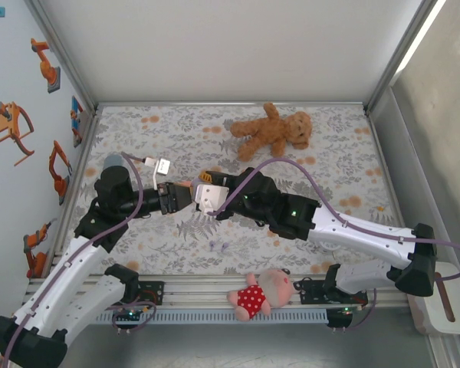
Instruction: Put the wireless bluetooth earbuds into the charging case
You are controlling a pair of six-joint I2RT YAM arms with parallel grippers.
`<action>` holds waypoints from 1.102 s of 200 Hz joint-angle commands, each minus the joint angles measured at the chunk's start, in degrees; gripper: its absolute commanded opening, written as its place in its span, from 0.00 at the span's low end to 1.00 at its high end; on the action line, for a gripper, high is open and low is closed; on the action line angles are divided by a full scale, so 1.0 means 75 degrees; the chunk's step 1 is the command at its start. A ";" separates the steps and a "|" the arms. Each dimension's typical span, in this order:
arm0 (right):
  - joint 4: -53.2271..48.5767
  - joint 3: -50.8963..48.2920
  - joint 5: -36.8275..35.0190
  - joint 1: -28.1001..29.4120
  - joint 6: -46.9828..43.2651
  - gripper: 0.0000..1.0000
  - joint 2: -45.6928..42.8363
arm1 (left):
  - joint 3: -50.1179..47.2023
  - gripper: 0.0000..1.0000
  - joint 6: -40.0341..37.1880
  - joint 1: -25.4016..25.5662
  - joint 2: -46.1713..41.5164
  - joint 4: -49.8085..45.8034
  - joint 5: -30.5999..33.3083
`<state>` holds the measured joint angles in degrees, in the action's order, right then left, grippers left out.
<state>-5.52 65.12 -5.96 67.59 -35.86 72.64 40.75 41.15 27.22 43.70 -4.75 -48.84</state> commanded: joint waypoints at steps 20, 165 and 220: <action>0.0220 0.0166 -0.0237 0.0053 -0.0047 0.46 -0.0123 | 0.0169 0.41 -0.0330 0.0123 0.0066 0.0098 -0.0030; 0.0083 0.0186 -0.0302 0.0054 0.0318 0.57 -0.0296 | 0.0048 0.21 -0.0771 0.0179 -0.0351 0.0266 0.0336; -0.0425 0.0278 0.0713 -0.0041 0.1523 0.93 -0.0782 | -0.0368 0.16 -0.1329 0.0213 -0.0691 0.1205 0.0611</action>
<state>-6.90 65.21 -5.28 67.81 -31.03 69.84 39.64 35.31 28.51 39.97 -1.30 -45.19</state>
